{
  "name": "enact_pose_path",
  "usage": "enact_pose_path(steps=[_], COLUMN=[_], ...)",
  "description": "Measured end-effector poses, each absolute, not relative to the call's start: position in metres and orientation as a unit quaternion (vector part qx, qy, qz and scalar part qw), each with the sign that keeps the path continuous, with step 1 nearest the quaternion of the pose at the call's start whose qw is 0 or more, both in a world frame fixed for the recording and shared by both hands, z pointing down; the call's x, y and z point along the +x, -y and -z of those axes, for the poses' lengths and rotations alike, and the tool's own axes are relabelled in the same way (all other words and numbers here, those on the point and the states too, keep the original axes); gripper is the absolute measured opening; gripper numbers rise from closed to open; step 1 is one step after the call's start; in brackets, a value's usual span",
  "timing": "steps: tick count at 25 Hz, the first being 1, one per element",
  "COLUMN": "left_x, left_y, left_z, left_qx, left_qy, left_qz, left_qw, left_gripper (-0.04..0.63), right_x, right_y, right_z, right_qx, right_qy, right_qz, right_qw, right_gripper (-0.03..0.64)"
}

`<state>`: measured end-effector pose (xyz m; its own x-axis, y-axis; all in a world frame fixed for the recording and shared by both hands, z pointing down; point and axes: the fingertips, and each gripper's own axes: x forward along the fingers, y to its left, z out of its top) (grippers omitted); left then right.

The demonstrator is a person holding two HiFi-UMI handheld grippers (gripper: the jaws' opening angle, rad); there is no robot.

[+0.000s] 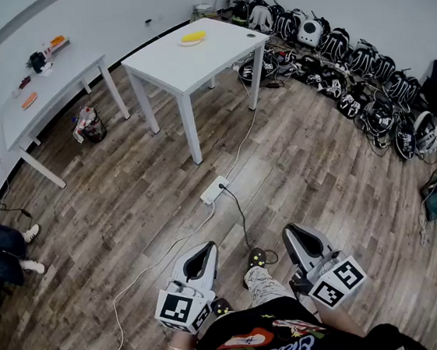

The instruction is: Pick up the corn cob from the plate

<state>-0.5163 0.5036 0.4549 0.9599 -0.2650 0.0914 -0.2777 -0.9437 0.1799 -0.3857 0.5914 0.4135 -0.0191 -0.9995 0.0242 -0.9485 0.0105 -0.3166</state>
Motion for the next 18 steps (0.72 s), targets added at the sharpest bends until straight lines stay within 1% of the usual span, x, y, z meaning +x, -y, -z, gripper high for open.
enact_pose_path(steps=[5, 10, 12, 15, 18], left_x=[-0.429, -0.327, -0.300, -0.272, -0.242], left_y=[-0.462, -0.429, -0.425, -0.417, -0.408], left_z=[-0.451, -0.422, -0.424, -0.440, -0.443], left_qx=[0.986, 0.989, 0.989, 0.986, 0.988], left_qy=[0.135, 0.131, 0.129, 0.128, 0.117], left_qz=[-0.046, -0.022, -0.016, -0.041, -0.059], left_qw=[0.082, 0.059, 0.071, 0.099, 0.085], left_gripper=[-0.012, -0.012, -0.012, -0.012, -0.012], right_x=[-0.301, -0.206, -0.184, -0.166, -0.142], right_y=[-0.545, -0.512, -0.502, -0.484, -0.476], right_z=[-0.408, -0.391, -0.394, -0.403, -0.414], right_qx=[-0.685, -0.677, -0.666, -0.653, -0.662], right_qy=[-0.707, -0.716, -0.725, -0.731, -0.718], right_qz=[0.106, 0.080, 0.083, 0.106, 0.122], right_qw=[0.141, 0.152, 0.153, 0.164, 0.176], right_gripper=[0.017, 0.018, 0.018, 0.017, 0.018])
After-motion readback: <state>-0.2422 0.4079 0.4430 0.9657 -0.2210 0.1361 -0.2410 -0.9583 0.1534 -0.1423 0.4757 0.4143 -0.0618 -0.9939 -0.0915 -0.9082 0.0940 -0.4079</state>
